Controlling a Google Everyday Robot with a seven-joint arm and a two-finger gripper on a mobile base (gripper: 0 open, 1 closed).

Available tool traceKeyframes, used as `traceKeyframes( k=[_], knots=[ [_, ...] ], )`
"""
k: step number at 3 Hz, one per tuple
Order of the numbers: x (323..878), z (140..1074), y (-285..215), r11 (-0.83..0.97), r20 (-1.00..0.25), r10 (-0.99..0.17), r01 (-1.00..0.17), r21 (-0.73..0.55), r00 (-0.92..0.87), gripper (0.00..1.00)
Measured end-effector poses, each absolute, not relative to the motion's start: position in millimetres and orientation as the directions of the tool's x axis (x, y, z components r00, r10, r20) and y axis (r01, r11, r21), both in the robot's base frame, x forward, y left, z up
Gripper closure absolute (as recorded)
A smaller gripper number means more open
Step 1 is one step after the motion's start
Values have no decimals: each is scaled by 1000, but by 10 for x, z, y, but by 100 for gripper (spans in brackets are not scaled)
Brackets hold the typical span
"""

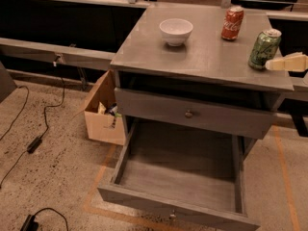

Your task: Place green can into middle drawer

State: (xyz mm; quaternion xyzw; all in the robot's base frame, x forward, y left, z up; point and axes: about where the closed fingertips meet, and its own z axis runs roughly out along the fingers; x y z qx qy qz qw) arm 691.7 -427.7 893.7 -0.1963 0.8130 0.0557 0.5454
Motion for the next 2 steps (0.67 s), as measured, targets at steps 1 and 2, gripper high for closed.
traceKeyframes(
  k=[1, 2],
  knots=[
    [6892, 8996, -4221, 905, -908, -286, -399, -150, -307, 0],
    [6881, 8978, -4041, 898, -929, -251, -423, -119, -272, 0]
  ],
)
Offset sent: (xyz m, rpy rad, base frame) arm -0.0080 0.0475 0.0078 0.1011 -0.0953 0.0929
